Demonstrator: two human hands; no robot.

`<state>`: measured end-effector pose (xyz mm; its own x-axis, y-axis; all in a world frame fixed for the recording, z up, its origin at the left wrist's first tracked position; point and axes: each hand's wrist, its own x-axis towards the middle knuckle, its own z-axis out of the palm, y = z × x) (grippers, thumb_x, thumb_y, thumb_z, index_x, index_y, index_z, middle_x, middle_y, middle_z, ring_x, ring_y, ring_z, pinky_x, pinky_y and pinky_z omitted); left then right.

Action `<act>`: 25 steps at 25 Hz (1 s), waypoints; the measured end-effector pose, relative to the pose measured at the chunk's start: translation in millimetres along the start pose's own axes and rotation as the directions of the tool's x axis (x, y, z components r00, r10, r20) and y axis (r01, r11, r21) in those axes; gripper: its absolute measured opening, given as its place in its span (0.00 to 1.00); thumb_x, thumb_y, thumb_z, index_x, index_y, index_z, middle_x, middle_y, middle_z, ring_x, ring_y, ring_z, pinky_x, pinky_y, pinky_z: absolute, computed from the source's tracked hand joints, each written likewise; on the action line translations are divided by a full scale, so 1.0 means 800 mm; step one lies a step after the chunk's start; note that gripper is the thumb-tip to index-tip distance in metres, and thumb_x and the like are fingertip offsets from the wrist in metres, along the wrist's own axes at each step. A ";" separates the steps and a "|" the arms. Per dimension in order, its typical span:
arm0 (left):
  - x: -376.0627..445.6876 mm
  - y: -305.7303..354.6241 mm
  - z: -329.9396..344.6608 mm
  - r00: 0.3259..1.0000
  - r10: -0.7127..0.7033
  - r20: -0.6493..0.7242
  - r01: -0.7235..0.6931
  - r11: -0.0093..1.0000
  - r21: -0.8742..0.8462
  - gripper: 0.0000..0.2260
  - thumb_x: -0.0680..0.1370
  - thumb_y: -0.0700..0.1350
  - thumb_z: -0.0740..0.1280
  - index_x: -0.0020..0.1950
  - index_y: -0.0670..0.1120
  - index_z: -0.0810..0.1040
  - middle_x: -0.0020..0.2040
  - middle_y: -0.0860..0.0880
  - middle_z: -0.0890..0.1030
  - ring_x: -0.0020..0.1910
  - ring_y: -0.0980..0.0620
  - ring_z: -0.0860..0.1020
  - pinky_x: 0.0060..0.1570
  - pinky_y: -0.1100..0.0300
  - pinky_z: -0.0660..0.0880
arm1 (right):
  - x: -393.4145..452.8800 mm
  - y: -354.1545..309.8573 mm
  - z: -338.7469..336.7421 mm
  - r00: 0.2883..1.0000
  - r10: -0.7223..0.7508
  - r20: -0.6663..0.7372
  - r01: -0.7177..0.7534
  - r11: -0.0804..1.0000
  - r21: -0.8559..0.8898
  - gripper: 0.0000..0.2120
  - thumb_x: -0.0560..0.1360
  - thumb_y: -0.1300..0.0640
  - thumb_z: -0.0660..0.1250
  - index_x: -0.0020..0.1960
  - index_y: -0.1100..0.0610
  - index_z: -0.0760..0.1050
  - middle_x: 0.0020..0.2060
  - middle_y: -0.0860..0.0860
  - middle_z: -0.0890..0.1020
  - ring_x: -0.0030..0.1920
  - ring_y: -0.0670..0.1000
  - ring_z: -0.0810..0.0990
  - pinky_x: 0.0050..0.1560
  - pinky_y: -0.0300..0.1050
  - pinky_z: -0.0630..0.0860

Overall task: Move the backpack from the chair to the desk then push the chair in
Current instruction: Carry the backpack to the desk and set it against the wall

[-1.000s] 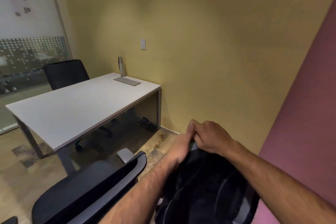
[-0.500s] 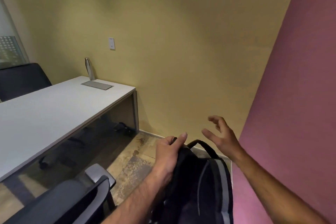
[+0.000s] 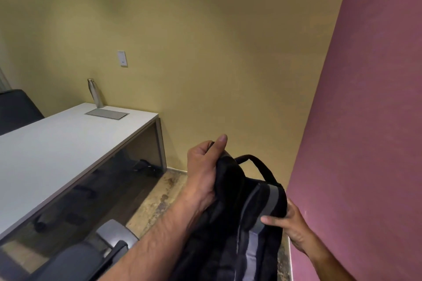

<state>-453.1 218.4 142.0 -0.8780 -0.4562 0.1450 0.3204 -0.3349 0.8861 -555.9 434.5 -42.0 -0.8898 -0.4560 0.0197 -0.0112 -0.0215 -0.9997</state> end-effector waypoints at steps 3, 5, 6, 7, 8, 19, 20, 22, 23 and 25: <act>0.016 0.015 -0.022 0.999 0.035 0.029 -0.036 0.999 0.039 0.28 0.74 0.50 0.72 0.43 0.22 0.72 0.41 0.27 0.76 0.35 0.40 0.72 0.29 0.57 0.76 | 0.015 -0.015 0.029 0.980 -0.025 -0.196 0.030 0.999 0.021 0.36 0.50 0.67 0.86 0.57 0.59 0.80 0.50 0.55 0.88 0.54 0.59 0.86 0.54 0.57 0.82; 0.027 0.029 -0.049 0.998 0.019 0.061 -0.025 0.995 0.093 0.26 0.76 0.49 0.71 0.46 0.22 0.74 0.43 0.23 0.79 0.38 0.38 0.75 0.35 0.55 0.76 | 0.024 -0.027 0.048 0.963 -0.056 -0.265 0.066 0.997 0.030 0.35 0.49 0.64 0.85 0.55 0.58 0.80 0.48 0.52 0.89 0.49 0.55 0.87 0.49 0.54 0.83; 0.033 0.037 -0.065 0.996 -0.015 0.089 0.002 0.989 0.145 0.25 0.76 0.50 0.72 0.47 0.25 0.78 0.43 0.24 0.80 0.39 0.38 0.77 0.37 0.55 0.76 | 0.030 -0.033 0.056 0.957 -0.071 -0.281 0.088 0.995 0.047 0.35 0.48 0.63 0.85 0.54 0.57 0.80 0.47 0.52 0.89 0.48 0.54 0.88 0.46 0.52 0.83; 0.040 0.046 -0.085 0.991 -0.062 0.122 0.033 0.974 0.223 0.22 0.74 0.52 0.73 0.45 0.30 0.83 0.42 0.27 0.82 0.38 0.40 0.79 0.37 0.56 0.76 | 0.037 -0.039 0.064 0.951 -0.088 -0.295 0.113 0.991 0.068 0.35 0.47 0.62 0.85 0.53 0.58 0.80 0.47 0.52 0.89 0.47 0.54 0.88 0.44 0.50 0.84; 0.047 0.055 -0.106 0.983 -0.117 0.142 0.065 0.943 0.327 0.20 0.73 0.55 0.74 0.42 0.37 0.86 0.38 0.32 0.84 0.35 0.44 0.80 0.34 0.59 0.75 | 0.043 -0.045 0.070 0.946 -0.105 -0.306 0.138 0.986 0.090 0.34 0.47 0.63 0.85 0.51 0.59 0.79 0.46 0.53 0.89 0.45 0.55 0.88 0.41 0.48 0.84; 0.118 -0.056 -0.198 0.944 -0.329 0.030 0.247 0.762 0.599 0.39 0.66 0.67 0.76 0.70 0.50 0.70 0.65 0.49 0.76 0.62 0.51 0.76 0.56 0.56 0.72 | 0.068 -0.119 0.060 0.886 -0.294 -0.360 0.292 0.955 -0.060 0.27 0.45 0.59 0.84 0.36 0.58 0.72 0.35 0.52 0.84 0.37 0.53 0.84 0.35 0.52 0.84; 0.126 -0.068 -0.191 0.937 -0.340 0.085 0.242 0.802 0.546 0.41 0.66 0.69 0.75 0.73 0.51 0.68 0.67 0.51 0.74 0.64 0.53 0.75 0.56 0.60 0.70 | 0.074 -0.126 0.053 0.877 -0.315 -0.364 0.310 0.948 -0.072 0.25 0.45 0.58 0.84 0.35 0.55 0.73 0.35 0.50 0.84 0.36 0.51 0.85 0.33 0.48 0.84; 0.142 -0.086 -0.175 0.922 -0.340 0.183 0.230 0.864 0.447 0.41 0.66 0.70 0.75 0.72 0.51 0.70 0.68 0.52 0.77 0.62 0.57 0.78 0.53 0.67 0.73 | 0.090 -0.137 0.044 0.861 -0.350 -0.368 0.350 0.934 -0.071 0.24 0.45 0.58 0.84 0.35 0.51 0.75 0.33 0.48 0.84 0.35 0.48 0.85 0.32 0.43 0.82; 0.151 -0.095 -0.168 0.924 -0.321 0.206 0.222 0.892 0.393 0.40 0.66 0.68 0.75 0.72 0.50 0.71 0.67 0.51 0.79 0.61 0.56 0.80 0.53 0.65 0.76 | 0.100 -0.140 0.041 0.856 -0.366 -0.365 0.368 0.928 -0.066 0.24 0.45 0.59 0.84 0.35 0.51 0.75 0.33 0.47 0.84 0.34 0.48 0.84 0.32 0.43 0.82; 0.171 -0.112 -0.161 0.943 -0.258 0.209 0.188 0.934 0.305 0.40 0.64 0.65 0.78 0.72 0.51 0.72 0.66 0.48 0.81 0.62 0.51 0.82 0.55 0.56 0.81 | 0.124 -0.141 0.034 0.851 -0.380 -0.361 0.388 0.920 -0.053 0.24 0.45 0.59 0.83 0.35 0.52 0.75 0.33 0.47 0.84 0.34 0.48 0.84 0.32 0.43 0.82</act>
<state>-556.0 79.5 25.8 -0.9851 -0.1720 0.0004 0.0261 -0.1471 0.9888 -630.3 367.5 72.9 -0.9182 -0.0586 0.3918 -0.3800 -0.1494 -0.9128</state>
